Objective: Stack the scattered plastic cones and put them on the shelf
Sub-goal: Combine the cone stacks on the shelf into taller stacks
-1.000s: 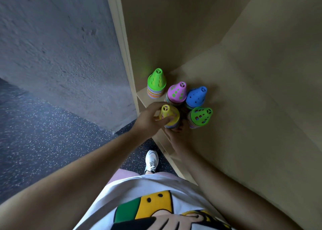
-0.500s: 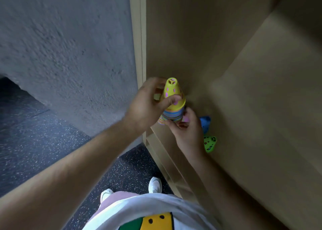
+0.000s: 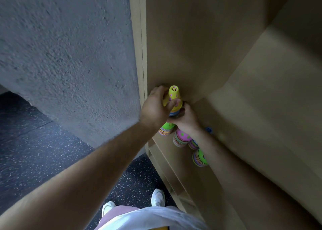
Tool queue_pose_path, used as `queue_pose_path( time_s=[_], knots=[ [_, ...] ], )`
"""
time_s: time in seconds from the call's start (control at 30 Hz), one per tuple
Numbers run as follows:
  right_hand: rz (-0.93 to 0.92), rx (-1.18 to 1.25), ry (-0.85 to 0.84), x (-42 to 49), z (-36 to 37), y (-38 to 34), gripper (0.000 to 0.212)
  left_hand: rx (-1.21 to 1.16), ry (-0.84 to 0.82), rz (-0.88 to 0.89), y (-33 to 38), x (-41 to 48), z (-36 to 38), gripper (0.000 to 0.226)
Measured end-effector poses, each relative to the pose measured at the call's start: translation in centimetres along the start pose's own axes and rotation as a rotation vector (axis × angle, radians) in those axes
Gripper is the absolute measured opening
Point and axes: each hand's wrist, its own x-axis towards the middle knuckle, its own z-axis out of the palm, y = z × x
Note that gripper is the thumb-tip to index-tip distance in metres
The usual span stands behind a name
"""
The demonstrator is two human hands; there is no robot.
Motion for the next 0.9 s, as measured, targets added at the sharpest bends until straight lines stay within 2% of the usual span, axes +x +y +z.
queue_pose_path(
  time_s=[0.1, 0.23, 0.33, 0.53, 0.63, 0.73, 0.8, 0.9],
  knots=[
    [0.003, -0.103, -0.039, 1.7, 0.9, 1.9, 0.074, 0.010, 0.017, -0.035, -0.8, -0.4, 0.8, 0.038],
    [0.041, -0.397, -0.113, 2.0, 1.4, 1.5, 0.071, 0.033, -0.024, -0.123, -2.4, -0.9, 1.5, 0.037],
    [0.032, -0.533, -0.082, 0.8, 1.1, 0.6, 0.064, 0.023, -0.092, -0.175, -3.6, -1.9, 1.5, 0.040],
    [-0.019, -0.714, -0.003, -0.8, -0.3, 0.3, 0.050, 0.049, -0.111, -0.156, -4.0, -2.6, 1.4, 0.058],
    [-0.152, -0.680, 0.147, -2.9, -1.2, 0.7, 0.060, 0.080, -0.060, -0.108, -4.5, -3.2, 1.6, 0.050],
    [-0.307, -0.520, 0.359, -6.4, -1.9, 1.5, 0.057, 0.144, 0.059, 0.071, -4.4, -4.5, 2.0, 0.031],
    [-0.306, -0.405, 0.426, -8.7, -1.9, 2.3, 0.051, 0.156, 0.014, 0.171, -3.8, -5.2, 2.6, 0.031],
    [-0.257, -0.298, 0.426, -11.3, -1.0, 4.6, 0.050, 0.134, -0.133, 0.256, -3.2, -6.0, 4.3, 0.034]
  ],
)
